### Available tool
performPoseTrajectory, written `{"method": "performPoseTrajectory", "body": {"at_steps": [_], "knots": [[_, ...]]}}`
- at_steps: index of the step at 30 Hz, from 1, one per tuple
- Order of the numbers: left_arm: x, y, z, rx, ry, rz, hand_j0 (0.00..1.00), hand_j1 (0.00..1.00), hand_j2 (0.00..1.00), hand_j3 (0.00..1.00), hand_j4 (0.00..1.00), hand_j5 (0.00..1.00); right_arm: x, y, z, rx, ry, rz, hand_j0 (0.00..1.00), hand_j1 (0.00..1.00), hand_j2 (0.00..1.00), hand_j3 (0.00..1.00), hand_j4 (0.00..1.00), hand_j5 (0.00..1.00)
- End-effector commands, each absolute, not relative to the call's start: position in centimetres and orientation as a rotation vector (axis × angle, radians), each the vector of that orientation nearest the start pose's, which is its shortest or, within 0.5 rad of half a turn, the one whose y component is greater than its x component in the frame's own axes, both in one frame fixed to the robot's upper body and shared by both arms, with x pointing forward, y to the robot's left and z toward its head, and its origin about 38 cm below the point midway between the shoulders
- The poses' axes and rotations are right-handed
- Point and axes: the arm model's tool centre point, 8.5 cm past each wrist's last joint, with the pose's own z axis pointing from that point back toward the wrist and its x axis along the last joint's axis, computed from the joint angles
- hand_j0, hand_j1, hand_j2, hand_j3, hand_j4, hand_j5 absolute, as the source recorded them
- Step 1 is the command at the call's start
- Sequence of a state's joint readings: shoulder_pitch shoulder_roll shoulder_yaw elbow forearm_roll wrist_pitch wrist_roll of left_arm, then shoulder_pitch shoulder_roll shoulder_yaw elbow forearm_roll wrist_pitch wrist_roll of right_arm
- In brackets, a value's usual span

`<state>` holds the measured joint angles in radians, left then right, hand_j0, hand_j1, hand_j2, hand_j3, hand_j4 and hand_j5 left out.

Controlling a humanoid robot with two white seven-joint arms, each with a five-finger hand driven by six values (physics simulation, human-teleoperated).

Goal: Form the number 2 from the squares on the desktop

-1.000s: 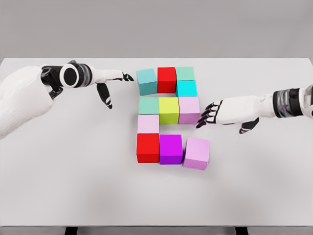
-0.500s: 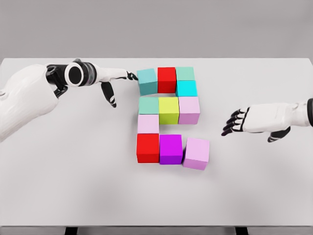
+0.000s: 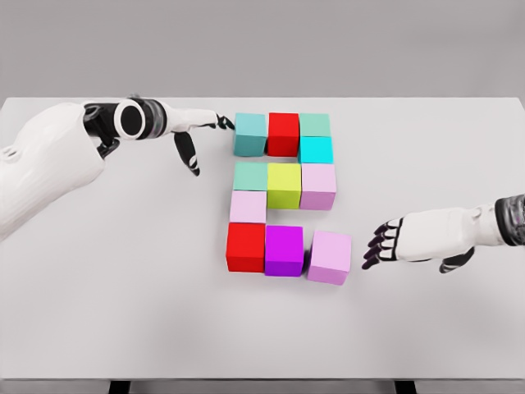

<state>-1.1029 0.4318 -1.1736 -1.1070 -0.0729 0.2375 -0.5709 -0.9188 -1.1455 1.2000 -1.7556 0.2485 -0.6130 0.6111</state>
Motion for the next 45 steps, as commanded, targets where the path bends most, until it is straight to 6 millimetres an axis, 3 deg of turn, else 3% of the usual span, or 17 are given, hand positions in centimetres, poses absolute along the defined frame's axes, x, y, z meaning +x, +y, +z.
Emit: {"method": "performPoseTrajectory", "body": {"at_steps": [1, 9, 16, 18, 21, 22, 25, 27, 31, 36, 40, 42, 43, 44, 45], "knots": [[54.0, 17.1, 19.1, 0.311, -0.944, -1.630, 1.00, 1.00, 1.00, 1.00, 1.00, 1.00, 35.0, -28.9, 20.3, 0.059, 1.370, -3.257, 1.00, 1.00, 1.00, 1.00, 1.00, 1.00], [54.0, 16.3, 19.1, 0.314, -0.951, -1.645, 1.00, 1.00, 1.00, 1.00, 1.00, 1.00, 35.2, -27.7, 20.4, 0.044, 1.389, -3.222, 1.00, 1.00, 1.00, 1.00, 1.00, 1.00], [54.1, 17.1, 19.7, 0.331, -0.958, -1.636, 1.00, 1.00, 1.00, 1.00, 1.00, 1.00, 35.4, -27.4, 20.6, 0.050, 1.393, -3.211, 1.00, 1.00, 1.00, 1.00, 1.00, 1.00], [54.0, 19.0, 20.6, 0.341, -0.983, -1.654, 1.00, 1.00, 1.00, 1.00, 1.00, 1.00, 35.4, -27.4, 20.7, 0.051, 1.394, -3.209, 1.00, 1.00, 1.00, 1.00, 1.00, 1.00], [52.3, 24.8, 23.3, 0.332, -1.111, -1.801, 1.00, 1.00, 1.00, 1.00, 1.00, 1.00, 35.5, -27.1, 20.7, 0.048, 1.398, -3.202, 1.00, 1.00, 1.00, 1.00, 1.00, 1.00], [50.8, 27.0, 24.7, 0.312, -1.170, -1.870, 1.00, 1.00, 1.00, 1.00, 1.00, 1.00, 35.5, -26.9, 20.7, 0.046, 1.399, -3.196, 1.00, 1.00, 1.00, 1.00, 1.00, 1.00], [48.2, 28.7, 26.4, 0.247, -1.298, -2.072, 1.00, 1.00, 1.00, 1.00, 1.00, 1.00, 35.6, -26.9, 20.8, 0.047, 1.400, -3.194, 1.00, 1.00, 1.00, 1.00, 1.00, 1.00], [47.5, 28.0, 26.5, 0.197, -1.357, -2.150, 1.00, 1.00, 1.00, 1.00, 1.00, 1.00, 35.6, -26.8, 20.9, 0.051, 1.403, -3.191, 1.00, 1.00, 1.00, 1.00, 1.00, 1.00], [47.0, 27.0, 24.5, 0.137, -1.349, -2.155, 1.00, 1.00, 1.00, 1.00, 1.00, 1.00, 35.7, -27.0, 20.9, 0.057, 1.402, -3.196, 1.00, 1.00, 1.00, 1.00, 1.00, 1.00], [46.9, 27.5, 24.3, 0.139, -1.338, -2.149, 1.00, 1.00, 1.00, 1.00, 1.00, 1.00, 37.1, -28.2, 22.2, 0.161, 1.432, -3.211, 1.00, 1.00, 1.00, 1.00, 1.00, 1.00], [48.6, 25.6, 23.0, 0.108, -1.352, -2.113, 1.00, 1.00, 1.00, 1.00, 1.00, 1.00, 37.9, -29.4, 22.7, 0.225, 1.457, -3.232, 1.00, 1.00, 1.00, 1.00, 1.00, 1.00], [50.7, 24.2, 22.2, 0.103, -1.381, -2.034, 1.00, 1.00, 1.00, 1.00, 1.00, 1.00, 38.7, -30.7, 23.4, 0.294, 1.484, -3.254, 1.00, 1.00, 1.00, 1.00, 1.00, 1.00], [51.3, 25.2, 21.9, 0.123, -1.360, -2.003, 1.00, 1.00, 1.00, 1.00, 1.00, 1.00, 39.3, -31.6, 23.7, 0.332, 1.498, -3.271, 1.00, 1.00, 1.00, 1.00, 1.00, 1.00], [51.5, 24.9, 21.6, 0.117, -1.356, -2.004, 1.00, 1.00, 1.00, 1.00, 1.00, 1.00, 40.4, -33.0, 25.3, 0.430, 1.574, -3.268, 1.00, 1.00, 1.00, 1.00, 1.00, 1.00], [51.3, 23.7, 21.0, 0.088, -1.366, -2.010, 1.00, 1.00, 1.00, 1.00, 1.00, 1.00, 41.3, -35.2, 26.8, 0.453, 1.785, -3.268, 1.00, 1.00, 1.00, 1.00, 1.00, 1.00]]}}
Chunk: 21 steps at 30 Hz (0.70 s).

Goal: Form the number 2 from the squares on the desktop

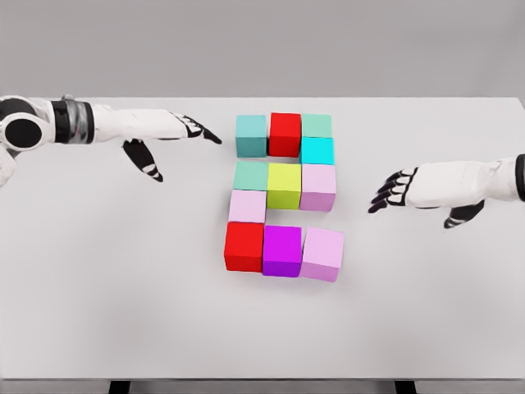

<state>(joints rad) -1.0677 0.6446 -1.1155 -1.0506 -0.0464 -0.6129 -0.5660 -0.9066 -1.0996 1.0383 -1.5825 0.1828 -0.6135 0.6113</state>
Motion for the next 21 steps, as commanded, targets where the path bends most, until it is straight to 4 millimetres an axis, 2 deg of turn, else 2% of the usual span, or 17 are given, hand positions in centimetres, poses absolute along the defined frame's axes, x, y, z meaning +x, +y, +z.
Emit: {"method": "performPoseTrajectory", "body": {"at_steps": [1, 3, 5, 6, 9, 11, 15, 21], "knots": [[51.4, 23.6, 20.8, 0.084, -1.364, -2.004, 1.00, 1.00, 1.00, 1.00, 1.00, 1.00, 41.7, -36.5, 26.6, -0.256, -1.245, 2.091, 1.00, 1.00, 1.00, 1.00, 1.00, 1.00], [52.2, 25.4, 20.1, 0.116, -1.312, -1.940, 1.00, 1.00, 1.00, 1.00, 1.00, 1.00, 41.8, -37.2, 26.2, -0.230, -1.249, 2.042, 1.00, 1.00, 1.00, 1.00, 1.00, 1.00], [52.8, 25.8, 20.4, 0.153, -1.274, -1.888, 1.00, 1.00, 1.00, 1.00, 1.00, 1.00, 41.1, -36.0, 23.5, -0.170, -1.178, 2.114, 1.00, 1.00, 1.00, 1.00, 1.00, 1.00], [53.4, 25.7, 20.5, 0.186, -1.232, -1.836, 1.00, 1.00, 1.00, 1.00, 1.00, 1.00, 40.5, -34.7, 22.5, -0.167, -1.133, 2.204, 1.00, 1.00, 1.00, 1.00, 1.00, 1.00], [54.1, 22.7, 19.8, 0.185, -1.195, -1.778, 1.00, 1.00, 1.00, 1.00, 1.00, 1.00, 39.5, -32.9, 20.9, -0.178, -1.053, 2.354, 1.00, 1.00, 1.00, 1.00, 1.00, 1.00], [54.2, 21.9, 19.7, 0.179, -1.197, -1.783, 1.00, 1.00, 1.00, 1.00, 1.00, 1.00, 39.2, -32.1, 19.5, -0.153, -1.017, 2.396, 1.00, 1.00, 1.00, 1.00, 1.00, 1.00], [54.2, 22.2, 19.3, 0.181, -1.190, -1.777, 1.00, 1.00, 1.00, 1.00, 1.00, 1.00, 38.6, -31.0, 18.7, -0.116, -1.011, 2.438, 1.00, 1.00, 1.00, 1.00, 1.00, 1.00], [54.1, 22.0, 18.9, 0.171, -1.186, -1.778, 1.00, 1.00, 1.00, 1.00, 1.00, 1.00, 38.2, -29.1, 19.1, -0.095, -1.058, 2.476, 1.00, 1.00, 1.00, 1.00, 1.00, 1.00]]}}
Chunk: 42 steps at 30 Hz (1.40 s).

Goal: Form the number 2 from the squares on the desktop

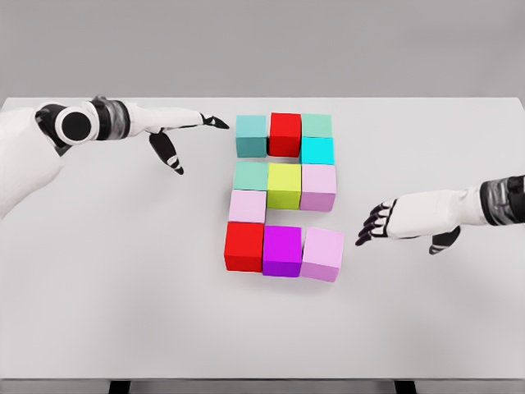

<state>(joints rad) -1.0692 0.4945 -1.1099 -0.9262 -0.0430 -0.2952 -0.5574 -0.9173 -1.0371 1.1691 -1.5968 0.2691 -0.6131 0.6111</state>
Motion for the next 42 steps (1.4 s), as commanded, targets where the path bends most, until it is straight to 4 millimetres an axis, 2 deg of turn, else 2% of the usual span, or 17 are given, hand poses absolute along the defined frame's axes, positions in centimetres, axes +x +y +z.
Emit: {"method": "performPoseTrajectory", "body": {"at_steps": [1, 3, 10, 12, 17, 20, 30, 34, 38, 42], "knots": [[54.0, 22.0, 18.7, 0.171, -1.182, -1.780, 1.00, 1.00, 1.00, 1.00, 1.00, 1.00, 38.2, -28.7, 19.4, 0.127, 1.412, -3.283, 1.00, 1.00, 1.00, 1.00, 1.00, 1.00], [54.2, 22.5, 18.4, 0.176, -1.167, -1.765, 1.00, 1.00, 1.00, 1.00, 1.00, 1.00, 38.1, -28.3, 19.5, 0.120, 1.416, -3.268, 1.00, 1.00, 1.00, 1.00, 1.00, 1.00], [54.2, 21.7, 17.9, 0.182, -1.167, -1.779, 1.00, 1.00, 1.00, 1.00, 1.00, 1.00, 38.2, -28.0, 20.1, 0.134, 1.421, -3.251, 1.00, 1.00, 1.00, 1.00, 1.00, 1.00], [54.2, 20.9, 17.9, 0.172, -1.176, -1.790, 1.00, 1.00, 1.00, 1.00, 1.00, 1.00, 38.2, -27.6, 20.4, 0.134, 1.426, -3.237, 1.00, 1.00, 1.00, 1.00, 1.00, 1.00], [54.2, 20.2, 18.0, 0.163, -1.185, -1.796, 1.00, 1.00, 1.00, 1.00, 1.00, 1.00, 38.0, -27.1, 20.6, 0.126, 1.430, -3.216, 1.00, 1.00, 1.00, 1.00, 1.00, 1.00], [54.2, 19.6, 18.2, 0.158, -1.195, -1.800, 1.00, 1.00, 1.00, 1.00, 1.00, 1.00, 38.1, -27.1, 20.8, 0.131, 1.432, -3.212, 1.00, 1.00, 1.00, 1.00, 1.00, 1.00], [54.4, 19.5, 18.3, 0.164, -1.194, -1.797, 1.00, 1.00, 1.00, 1.00, 1.00, 1.00, 38.4, -27.3, 21.2, 0.147, 1.445, -3.213, 1.00, 1.00, 1.00, 1.00, 1.00, 1.00], [54.6, 19.7, 18.4, 0.168, -1.194, -1.791, 1.00, 1.00, 1.00, 1.00, 1.00, 1.00, 39.0, -28.2, 21.2, 0.176, 1.449, -3.245, 1.00, 1.00, 1.00, 1.00, 1.00, 1.00], [54.7, 19.9, 18.5, 0.172, -1.193, -1.782, 1.00, 1.00, 1.00, 1.00, 1.00, 1.00, 40.9, -30.2, 22.3, 0.293, 1.473, -3.286, 1.00, 1.00, 1.00, 1.00, 1.00, 1.00], [55.1, 20.0, 18.3, 0.176, -1.184, -1.765, 1.00, 1.00, 1.00, 1.00, 1.00, 1.00, 40.9, -30.2, 22.3, 0.293, 1.473, -3.286, 1.00, 1.00, 1.00, 1.00, 1.00, 1.00]]}}
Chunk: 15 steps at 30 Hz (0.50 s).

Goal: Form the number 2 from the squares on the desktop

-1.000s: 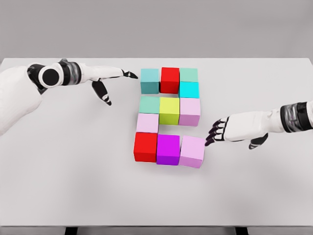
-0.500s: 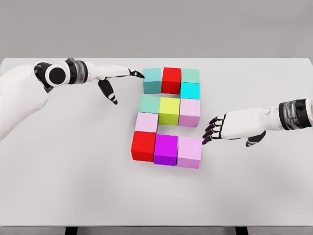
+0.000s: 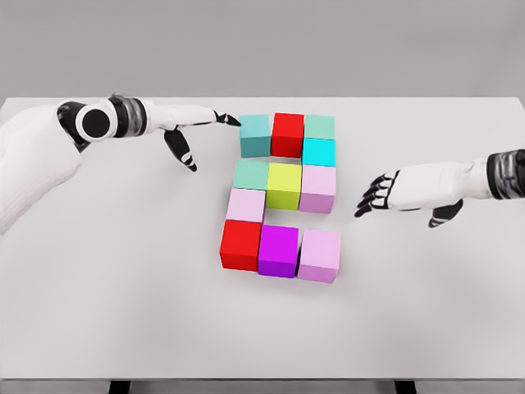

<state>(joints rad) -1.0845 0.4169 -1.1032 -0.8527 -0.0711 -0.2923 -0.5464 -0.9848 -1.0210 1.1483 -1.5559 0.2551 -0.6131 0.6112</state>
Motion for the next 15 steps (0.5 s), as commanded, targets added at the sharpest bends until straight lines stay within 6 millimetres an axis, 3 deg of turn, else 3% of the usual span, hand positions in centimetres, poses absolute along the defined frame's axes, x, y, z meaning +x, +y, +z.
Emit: {"method": "performPoseTrajectory", "body": {"at_steps": [1, 7, 15], "knots": [[55.2, 19.8, 18.3, 0.174, -1.185, -1.764, 1.00, 1.00, 1.00, 1.00, 1.00, 1.00, 40.7, -30.1, 22.1, 0.282, 1.468, -3.287, 1.00, 1.00, 1.00, 1.00, 1.00, 1.00], [55.5, 19.0, 18.1, 0.185, -1.204, -1.748, 1.00, 1.00, 1.00, 1.00, 1.00, 1.00, 37.6, -27.5, 20.0, 0.121, 1.338, -3.242, 1.00, 1.00, 1.00, 1.00, 1.00, 1.00], [55.8, 18.6, 18.6, 0.192, -1.213, -1.744, 1.00, 1.00, 1.00, 1.00, 1.00, 1.00, 36.7, -26.4, 20.0, 0.082, 1.328, -3.205, 1.00, 1.00, 1.00, 1.00, 1.00, 1.00]]}}
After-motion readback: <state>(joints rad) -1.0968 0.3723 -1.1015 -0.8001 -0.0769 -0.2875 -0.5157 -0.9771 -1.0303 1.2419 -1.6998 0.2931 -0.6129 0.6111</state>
